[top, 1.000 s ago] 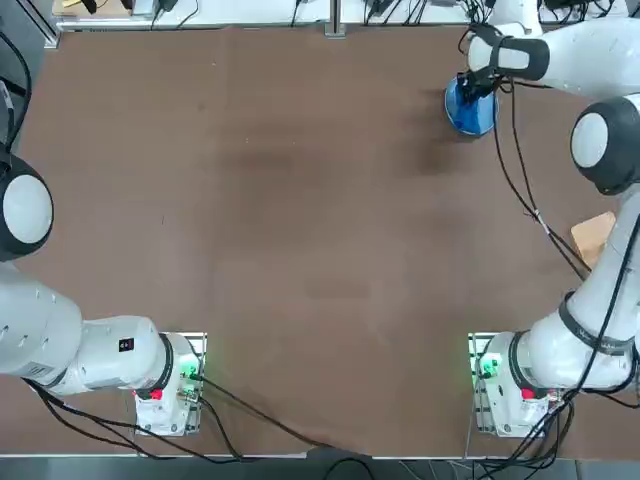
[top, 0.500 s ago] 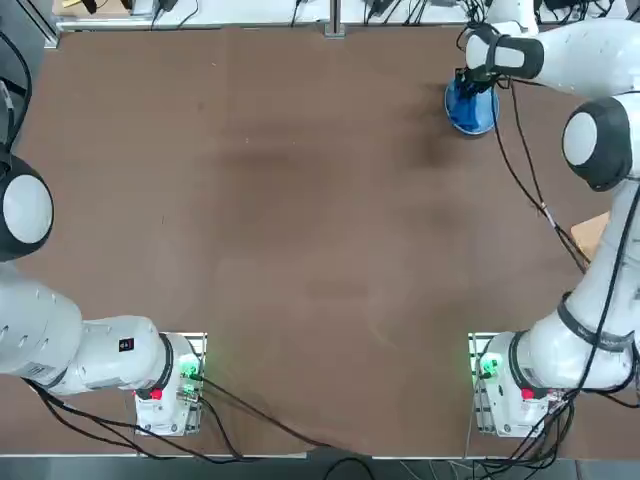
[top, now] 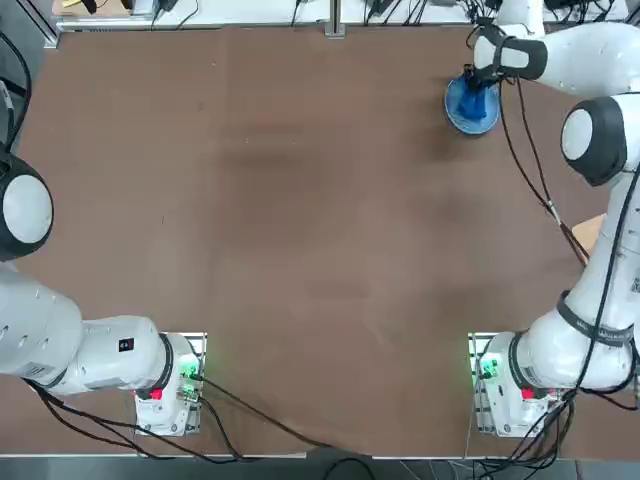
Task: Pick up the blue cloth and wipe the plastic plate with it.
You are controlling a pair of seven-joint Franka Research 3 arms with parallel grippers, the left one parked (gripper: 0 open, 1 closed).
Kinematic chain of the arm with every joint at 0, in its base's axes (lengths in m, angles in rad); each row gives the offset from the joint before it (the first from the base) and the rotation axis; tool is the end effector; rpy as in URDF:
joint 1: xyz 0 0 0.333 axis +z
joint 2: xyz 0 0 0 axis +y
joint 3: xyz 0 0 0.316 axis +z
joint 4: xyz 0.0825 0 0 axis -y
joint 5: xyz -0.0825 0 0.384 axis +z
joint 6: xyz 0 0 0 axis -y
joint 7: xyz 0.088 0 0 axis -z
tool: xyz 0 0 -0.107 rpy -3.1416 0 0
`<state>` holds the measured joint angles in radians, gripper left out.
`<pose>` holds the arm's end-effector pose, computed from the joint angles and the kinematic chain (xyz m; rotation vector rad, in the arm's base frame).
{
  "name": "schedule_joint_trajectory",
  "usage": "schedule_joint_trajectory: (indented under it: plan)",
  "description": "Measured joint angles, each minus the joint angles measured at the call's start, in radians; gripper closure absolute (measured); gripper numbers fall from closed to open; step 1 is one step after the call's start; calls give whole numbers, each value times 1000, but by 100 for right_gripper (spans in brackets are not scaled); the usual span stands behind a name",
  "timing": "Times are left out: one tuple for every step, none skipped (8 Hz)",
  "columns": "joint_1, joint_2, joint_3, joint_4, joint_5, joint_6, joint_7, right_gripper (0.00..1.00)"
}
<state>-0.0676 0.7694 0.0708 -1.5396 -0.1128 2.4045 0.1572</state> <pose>0.7166 -0.0066 0.2081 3.1104 -0.1501 0.1565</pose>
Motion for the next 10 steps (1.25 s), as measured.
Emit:
schedule_joint_trajectory:
  plan:
    - [-17,4,1,0,-19,7,-7,94]
    - [-26,4,1,-3,-24,7,-13,94]
    - [-26,3,3,-6,-26,7,-15,94]
    - [-26,-1,4,-13,-31,10,-15,94]
    - [-25,-9,4,-28,-34,12,-15,94]
    - [-22,-21,4,-48,-36,12,-15,94]
    - [-18,-37,5,-73,-38,12,-15,94]
    - [-11,-52,5,-98,-39,11,-9,94]
    - [-1,-62,5,-116,-40,10,4,94]
    - [13,-70,4,-128,-42,7,29,94]
